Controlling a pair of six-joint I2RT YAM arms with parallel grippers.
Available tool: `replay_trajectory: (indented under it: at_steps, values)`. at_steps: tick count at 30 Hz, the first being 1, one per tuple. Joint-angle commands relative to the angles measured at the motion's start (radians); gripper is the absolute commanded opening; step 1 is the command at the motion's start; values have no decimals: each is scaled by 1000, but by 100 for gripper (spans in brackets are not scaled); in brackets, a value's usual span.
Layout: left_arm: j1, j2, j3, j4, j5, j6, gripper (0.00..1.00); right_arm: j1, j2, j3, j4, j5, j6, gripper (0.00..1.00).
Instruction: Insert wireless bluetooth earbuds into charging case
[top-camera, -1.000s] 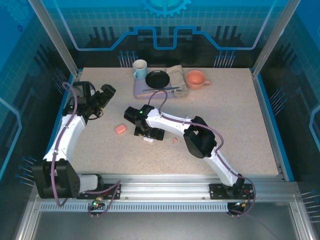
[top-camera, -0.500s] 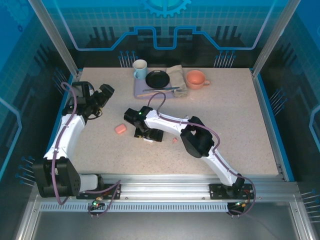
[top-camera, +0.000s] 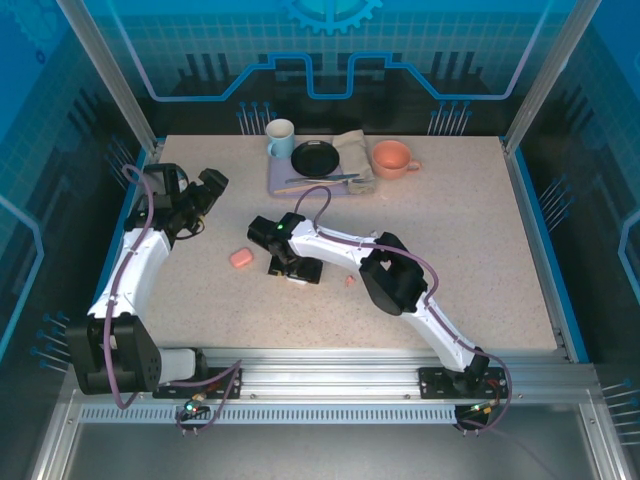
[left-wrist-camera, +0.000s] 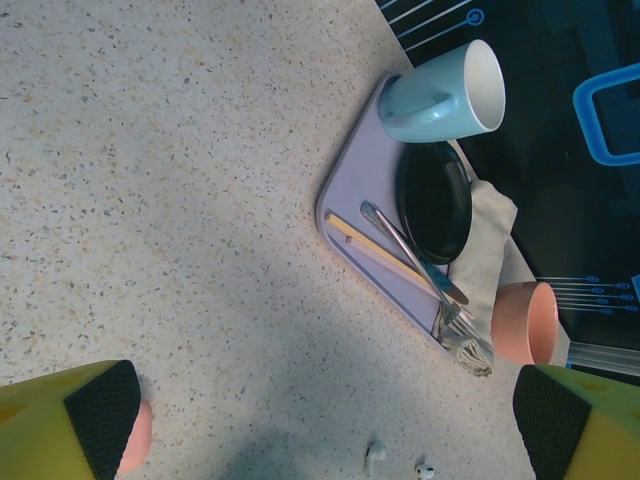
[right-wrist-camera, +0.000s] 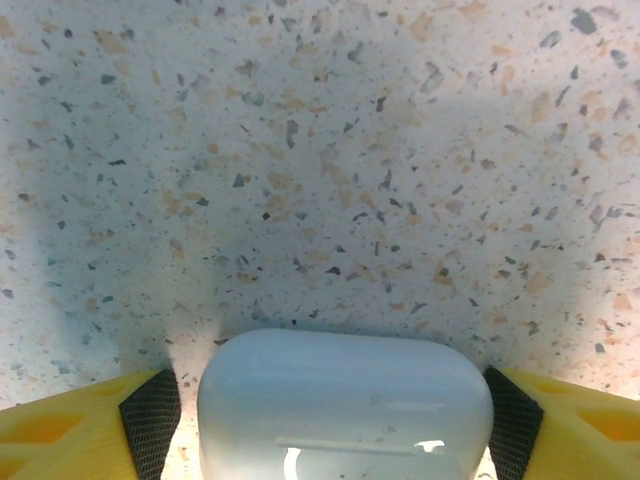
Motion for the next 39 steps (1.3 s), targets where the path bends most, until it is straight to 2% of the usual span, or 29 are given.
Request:
replay_trajectory:
  at_steps: [1,4,10,16,20,28,30,39]
  values:
    - [12,7,-12,13,29,-9,99,-15,29,16,-7,-1,12,80]
    - [12,7,-12,12,28,-9,99,-18,27,12,-4,-1,13,77]
    - [12,5,-8,12,29,-8,99,-22,17,-14,7,-1,19,80]
    - [12,5,-9,11,34,-8,99,-33,-6,-62,38,-7,18,78]
    - [12,7,-11,13,36,-11,99,-35,-8,-63,44,-8,16,75]
    - [12,1,-12,3,39,-6,99,-38,-38,-83,75,-21,11,59]
    - [12,-6,-20,3,47,-5,99,-43,-60,-96,91,-21,8,58]
    - [9,-110,-201,95,145,-41,99,-98,-198,-190,159,-14,-7,57]
